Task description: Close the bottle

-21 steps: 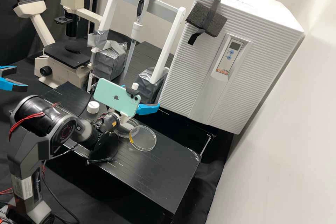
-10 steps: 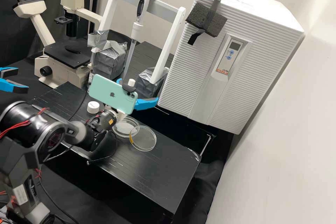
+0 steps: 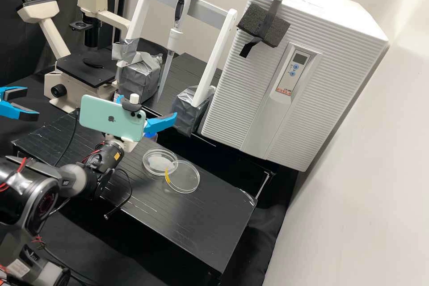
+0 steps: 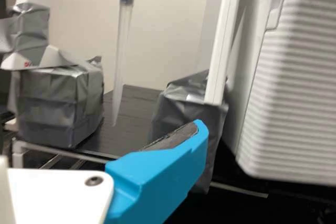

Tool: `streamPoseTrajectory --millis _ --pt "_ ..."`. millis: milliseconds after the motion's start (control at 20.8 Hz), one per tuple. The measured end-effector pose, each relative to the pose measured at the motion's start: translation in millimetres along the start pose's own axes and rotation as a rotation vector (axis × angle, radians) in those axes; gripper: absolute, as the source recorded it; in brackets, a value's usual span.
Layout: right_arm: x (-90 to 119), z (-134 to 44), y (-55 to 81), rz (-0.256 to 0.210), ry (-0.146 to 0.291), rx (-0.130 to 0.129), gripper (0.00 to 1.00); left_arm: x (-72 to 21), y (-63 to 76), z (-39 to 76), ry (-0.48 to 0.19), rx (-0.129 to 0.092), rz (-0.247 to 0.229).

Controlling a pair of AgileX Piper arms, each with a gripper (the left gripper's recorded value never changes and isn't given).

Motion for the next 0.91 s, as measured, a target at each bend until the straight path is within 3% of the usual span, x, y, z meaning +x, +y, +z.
streamPoseTrajectory --millis 48,192,336,624,912 --pt "-3 0.0 -2.1 -0.015 0.000 0.003 1.00 0.1 -0.1 0.2 -0.001 0.000 0.000" --pt "-13 2.4 -8.6 -0.057 -0.021 0.009 1.00 0.6 0.4 0.2 -0.003 0.030 0.001" --pt "-20 0.3 -10.4 -0.074 -0.011 0.013 1.00 3.1 2.2 -1.8 -0.004 0.032 0.002" --pt "-31 -4.5 -19.7 -0.128 0.009 0.053 1.00 3.5 2.1 -2.4 -0.004 0.031 0.001" --pt "-34 -7.0 -26.6 -0.168 0.017 0.055 1.00 6.5 3.0 -3.0 -0.011 0.035 -0.001"
